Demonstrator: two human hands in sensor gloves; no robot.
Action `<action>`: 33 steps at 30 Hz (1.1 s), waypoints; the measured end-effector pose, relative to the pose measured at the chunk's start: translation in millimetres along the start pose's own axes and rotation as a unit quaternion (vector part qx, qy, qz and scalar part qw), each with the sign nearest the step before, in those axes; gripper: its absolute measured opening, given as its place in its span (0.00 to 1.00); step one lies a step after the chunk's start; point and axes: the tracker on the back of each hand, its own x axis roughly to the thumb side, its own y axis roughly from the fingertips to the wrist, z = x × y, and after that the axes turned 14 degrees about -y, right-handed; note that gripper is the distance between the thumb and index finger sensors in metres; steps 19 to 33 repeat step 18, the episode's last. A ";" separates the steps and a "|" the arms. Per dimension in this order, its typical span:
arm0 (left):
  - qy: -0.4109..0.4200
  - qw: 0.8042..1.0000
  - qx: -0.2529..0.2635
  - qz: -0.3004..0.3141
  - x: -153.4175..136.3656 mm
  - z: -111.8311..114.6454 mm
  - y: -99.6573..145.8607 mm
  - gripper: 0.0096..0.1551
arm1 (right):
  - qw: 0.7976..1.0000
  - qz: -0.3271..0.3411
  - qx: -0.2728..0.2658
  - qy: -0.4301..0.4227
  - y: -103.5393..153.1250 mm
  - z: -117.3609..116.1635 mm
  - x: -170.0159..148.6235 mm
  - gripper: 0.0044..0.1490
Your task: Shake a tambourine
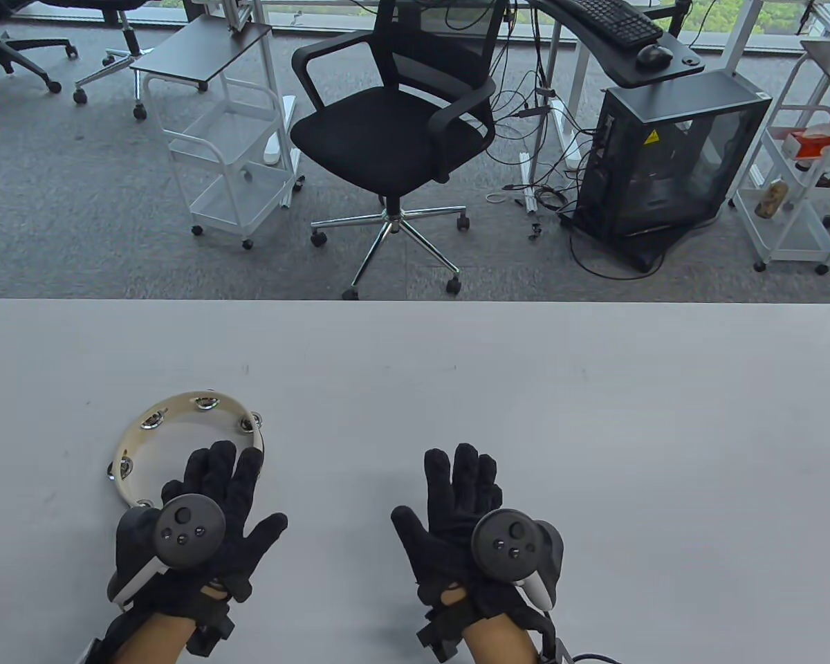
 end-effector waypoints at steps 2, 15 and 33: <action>0.007 0.999 -0.049 0.009 4.3 7.7 1.4 0.58 | 0.995 0.007 0.026 0.101 1.7 -6.7 3.3 0.58; 0.015 0.996 -0.088 0.012 9.2 21.6 -3.5 0.57 | 0.993 -0.022 0.060 0.099 -4.6 -23.2 -5.7 0.57; 0.013 0.996 -0.087 0.016 10.7 22.0 -3.4 0.58 | 0.993 -0.024 0.060 0.095 -5.0 -23.0 -6.4 0.57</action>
